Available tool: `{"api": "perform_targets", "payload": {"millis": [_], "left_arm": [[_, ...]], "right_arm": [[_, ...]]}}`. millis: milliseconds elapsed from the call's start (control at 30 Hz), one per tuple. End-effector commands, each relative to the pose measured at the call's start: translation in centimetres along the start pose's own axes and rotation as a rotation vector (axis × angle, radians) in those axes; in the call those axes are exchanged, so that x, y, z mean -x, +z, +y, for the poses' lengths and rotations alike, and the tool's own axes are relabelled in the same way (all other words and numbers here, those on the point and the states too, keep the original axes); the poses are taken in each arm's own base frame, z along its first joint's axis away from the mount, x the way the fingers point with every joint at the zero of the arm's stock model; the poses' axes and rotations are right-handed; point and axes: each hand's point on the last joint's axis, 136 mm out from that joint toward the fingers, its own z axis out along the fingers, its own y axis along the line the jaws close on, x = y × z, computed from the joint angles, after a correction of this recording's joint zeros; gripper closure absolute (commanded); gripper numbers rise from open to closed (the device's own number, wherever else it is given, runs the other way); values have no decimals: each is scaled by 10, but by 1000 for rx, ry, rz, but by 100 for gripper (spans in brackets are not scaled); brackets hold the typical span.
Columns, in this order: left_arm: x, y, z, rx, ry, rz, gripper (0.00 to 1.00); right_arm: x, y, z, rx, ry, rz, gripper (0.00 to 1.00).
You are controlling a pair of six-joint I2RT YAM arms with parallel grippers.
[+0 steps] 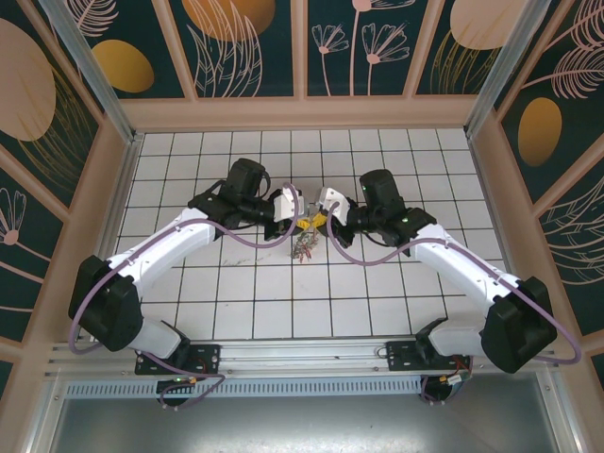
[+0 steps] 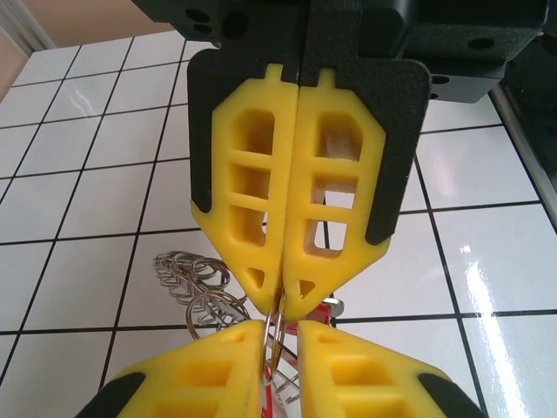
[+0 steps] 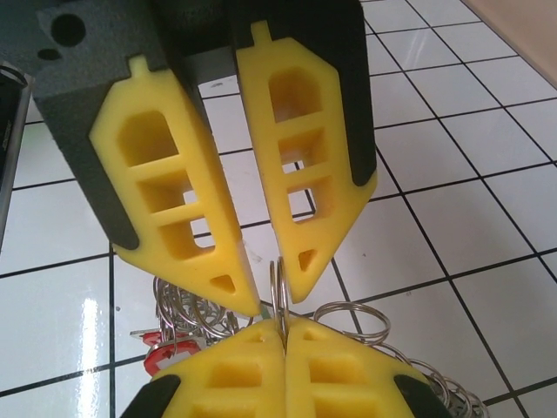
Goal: Put the keys on the keyring
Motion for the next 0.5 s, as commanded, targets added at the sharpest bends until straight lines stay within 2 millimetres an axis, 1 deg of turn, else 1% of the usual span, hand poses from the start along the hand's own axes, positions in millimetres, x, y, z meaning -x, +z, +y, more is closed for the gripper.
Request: {"api": "perform_targets", "payload": {"millis": [0, 100, 200, 233, 333, 400, 467], "left_arm": [[7, -1, -1, -12, 20, -9, 89], [6, -1, -1, -7, 21, -4, 100], [9, -3, 0, 5, 25, -21, 100], [13, -4, 0, 14, 29, -45, 100], [31, -12, -2, 22, 44, -156, 100], [41, -17, -3, 11, 37, -219, 100], [46, -18, -6, -14, 31, -256, 100]], "right_arm": [[19, -3, -3, -7, -46, -35, 100], [20, -4, -3, -9, -49, -38, 100], [20, -5, -2, -19, -57, -46, 100], [18, -6, -2, -22, -59, -46, 100], [12, -5, 1, -27, -67, -57, 95], [12, -6, 4, -24, -70, -75, 91], [13, -6, 5, -23, -74, -93, 90]]}}
